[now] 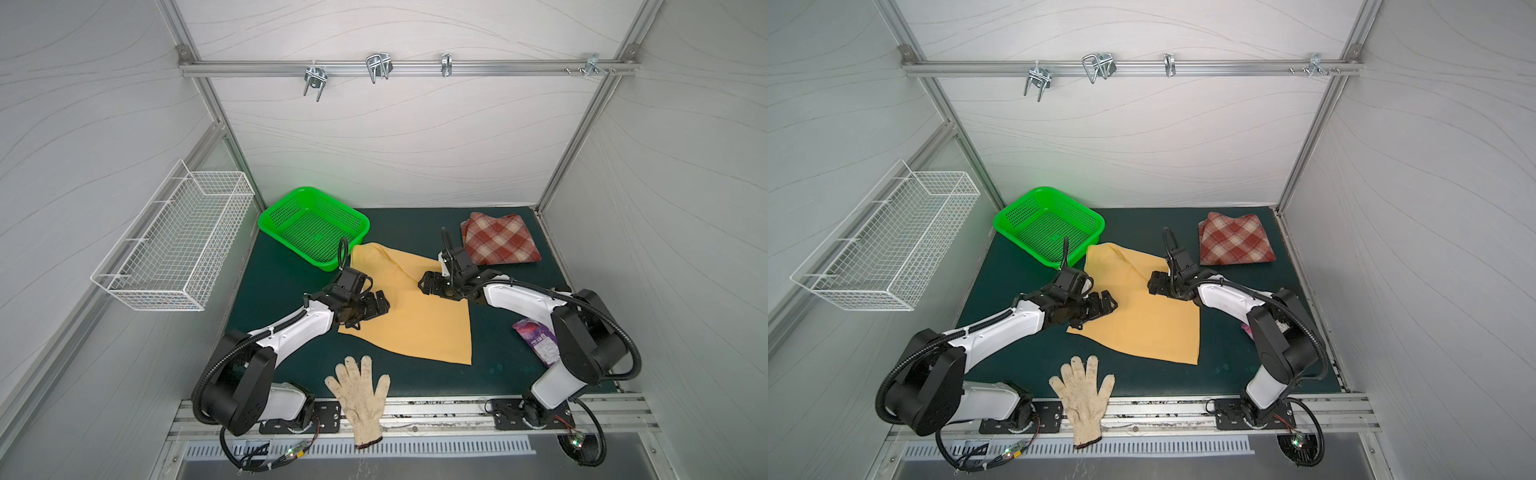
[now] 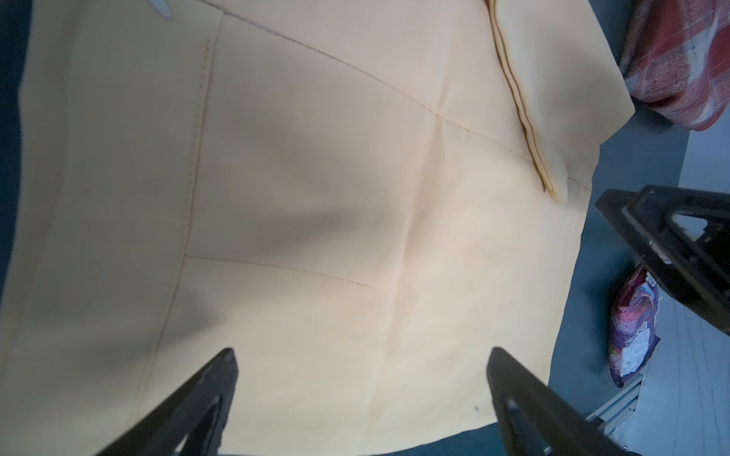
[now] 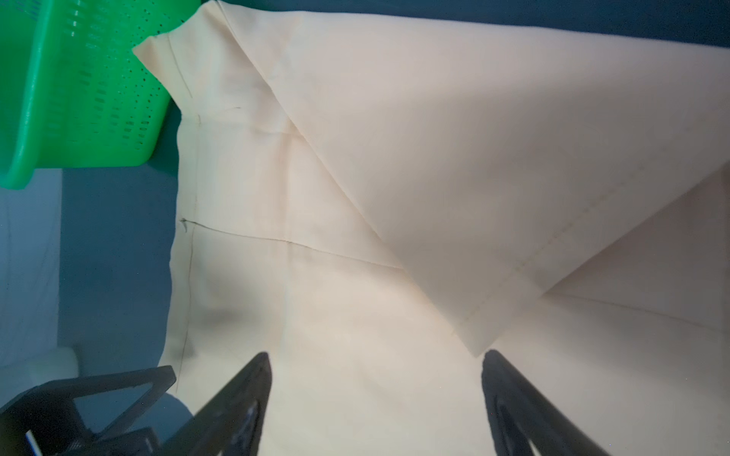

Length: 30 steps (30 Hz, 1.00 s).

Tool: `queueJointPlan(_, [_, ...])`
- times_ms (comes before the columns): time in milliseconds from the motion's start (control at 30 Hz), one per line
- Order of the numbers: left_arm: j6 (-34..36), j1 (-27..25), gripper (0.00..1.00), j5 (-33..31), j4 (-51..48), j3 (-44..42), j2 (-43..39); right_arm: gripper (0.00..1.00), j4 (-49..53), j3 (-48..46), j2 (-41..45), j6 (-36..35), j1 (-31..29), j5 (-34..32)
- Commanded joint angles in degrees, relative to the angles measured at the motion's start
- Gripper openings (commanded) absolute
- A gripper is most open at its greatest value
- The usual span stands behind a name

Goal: Fold and stack the skirts

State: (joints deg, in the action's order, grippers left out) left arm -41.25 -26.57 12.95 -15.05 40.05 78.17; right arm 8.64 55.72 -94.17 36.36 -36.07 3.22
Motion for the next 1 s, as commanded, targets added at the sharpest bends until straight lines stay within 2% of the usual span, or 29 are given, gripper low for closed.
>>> queueJointPlan(0, [-1.18,0.11,0.99,0.67,5.11,-0.94,1.65,0.82,3.03,0.54,-1.54,-2.43,0.30,-2.92])
queueJointPlan(267, [-1.68,0.11,0.99,1.11,8.48,-2.68,5.77,0.75,5.34,3.35,-6.01,-7.34,0.09,-7.47])
queueJointPlan(633, [-1.06,0.11,0.99,0.58,8.35,-2.44,7.26,0.75,8.21,4.95,-4.25,-20.53,-4.47,-19.82])
queueJointPlan(800, [-0.98,0.11,0.98,0.94,8.78,-2.26,8.39,0.75,12.21,8.14,-7.14,-28.38,-7.18,-25.49])
queueJointPlan(967, [-1.15,0.11,0.98,1.20,9.69,-2.67,8.85,0.73,11.57,8.38,-8.36,-31.60,-7.68,-26.60])
